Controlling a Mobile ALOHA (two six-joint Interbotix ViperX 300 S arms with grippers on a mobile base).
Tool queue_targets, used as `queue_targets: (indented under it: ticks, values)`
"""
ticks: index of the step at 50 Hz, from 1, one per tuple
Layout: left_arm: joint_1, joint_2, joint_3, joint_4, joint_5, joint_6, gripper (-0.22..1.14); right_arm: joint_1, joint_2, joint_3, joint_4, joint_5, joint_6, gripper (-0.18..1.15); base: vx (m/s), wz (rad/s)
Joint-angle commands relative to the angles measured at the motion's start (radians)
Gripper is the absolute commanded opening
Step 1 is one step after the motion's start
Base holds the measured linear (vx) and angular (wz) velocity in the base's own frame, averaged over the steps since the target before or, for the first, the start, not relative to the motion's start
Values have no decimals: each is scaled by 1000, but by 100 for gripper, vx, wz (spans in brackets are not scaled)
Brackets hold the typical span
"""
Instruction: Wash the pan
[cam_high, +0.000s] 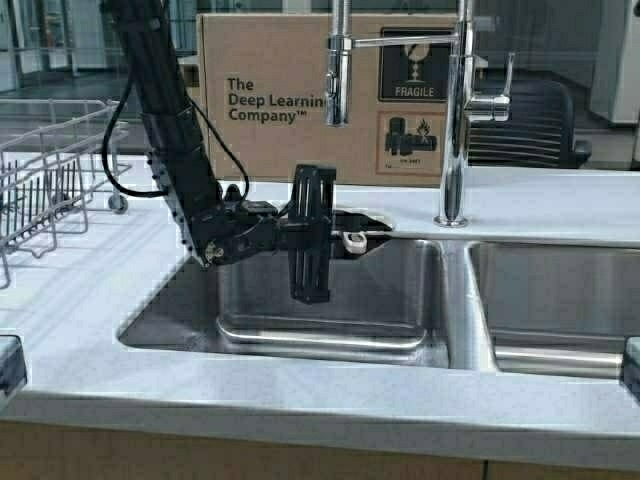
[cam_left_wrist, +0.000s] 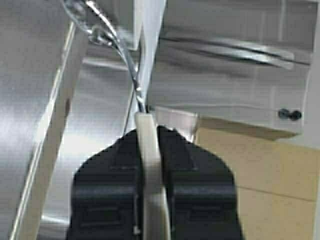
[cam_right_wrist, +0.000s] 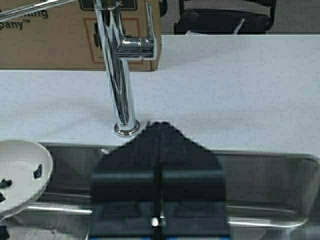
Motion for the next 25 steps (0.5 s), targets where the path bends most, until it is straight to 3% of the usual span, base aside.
queue_targets:
  ticks: [1, 8, 25]
  values:
    - [-17, -86, 66, -75, -69, 58, 3, 2, 17, -15, -9, -11, -2, 7, 12, -6]
    - [-38, -109, 130, -141, -98, 95, 3, 2, 18, -18, -9, -12, -2, 7, 11, -3]
    - [-101, -117, 179, -140, -190, 94, 3, 2, 41, -20, -9, -12, -2, 8, 12, 5]
